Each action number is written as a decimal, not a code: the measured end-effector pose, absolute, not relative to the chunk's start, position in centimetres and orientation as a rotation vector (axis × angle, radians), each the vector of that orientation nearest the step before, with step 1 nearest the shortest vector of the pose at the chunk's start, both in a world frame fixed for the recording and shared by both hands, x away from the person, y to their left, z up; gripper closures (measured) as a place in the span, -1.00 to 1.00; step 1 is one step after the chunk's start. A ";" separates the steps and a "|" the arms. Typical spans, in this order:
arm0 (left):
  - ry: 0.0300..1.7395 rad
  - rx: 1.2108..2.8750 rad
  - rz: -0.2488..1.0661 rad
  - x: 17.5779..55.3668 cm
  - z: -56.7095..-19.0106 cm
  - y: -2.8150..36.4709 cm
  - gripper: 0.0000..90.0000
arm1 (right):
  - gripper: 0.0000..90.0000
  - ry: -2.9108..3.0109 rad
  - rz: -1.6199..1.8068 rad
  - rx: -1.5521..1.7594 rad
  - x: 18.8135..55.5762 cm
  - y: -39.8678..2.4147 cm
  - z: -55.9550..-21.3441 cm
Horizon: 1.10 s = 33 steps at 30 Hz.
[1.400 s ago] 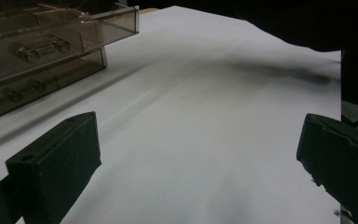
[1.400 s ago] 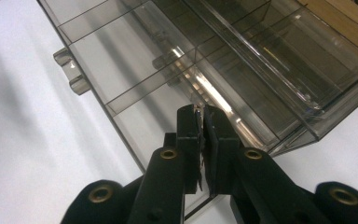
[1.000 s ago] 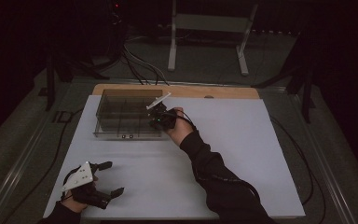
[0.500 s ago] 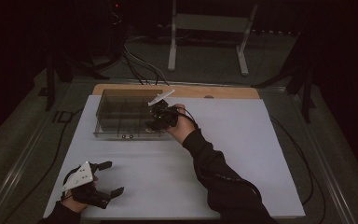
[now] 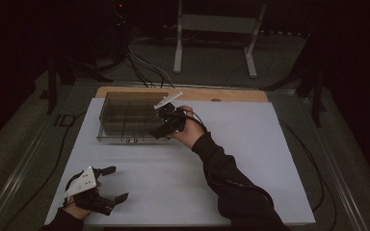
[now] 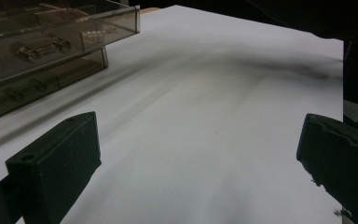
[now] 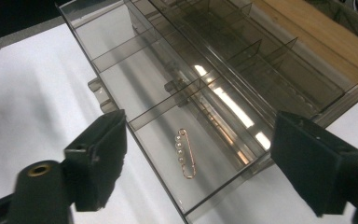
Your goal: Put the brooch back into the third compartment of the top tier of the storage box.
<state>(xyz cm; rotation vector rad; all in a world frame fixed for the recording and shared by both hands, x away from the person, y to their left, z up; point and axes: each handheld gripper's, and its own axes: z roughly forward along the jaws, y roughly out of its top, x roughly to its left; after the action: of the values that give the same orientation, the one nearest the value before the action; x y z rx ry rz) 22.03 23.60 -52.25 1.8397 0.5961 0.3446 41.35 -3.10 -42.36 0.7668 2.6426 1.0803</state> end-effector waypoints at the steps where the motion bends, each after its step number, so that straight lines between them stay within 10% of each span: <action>1: 0.595 1.842 0.344 22.0 -52.3 23.6 -0.99 | -0.64 2.645 1.083 0.759 41.3 -3.2 -42.3; 13: 0.597 1.843 0.343 22.0 -52.3 23.6 -0.99 | -1.00 2.687 1.180 0.641 40.3 -4.7 -41.3; 33: 0.592 1.841 0.338 22.0 -52.3 23.5 -0.99 | -1.00 2.610 1.277 0.572 39.1 -8.9 -41.8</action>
<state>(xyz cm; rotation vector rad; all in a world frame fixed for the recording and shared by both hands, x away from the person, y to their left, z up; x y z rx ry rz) 22.02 23.53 -52.29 1.8410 0.5923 0.3383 39.06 -8.86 -41.83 0.5718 2.6099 1.2771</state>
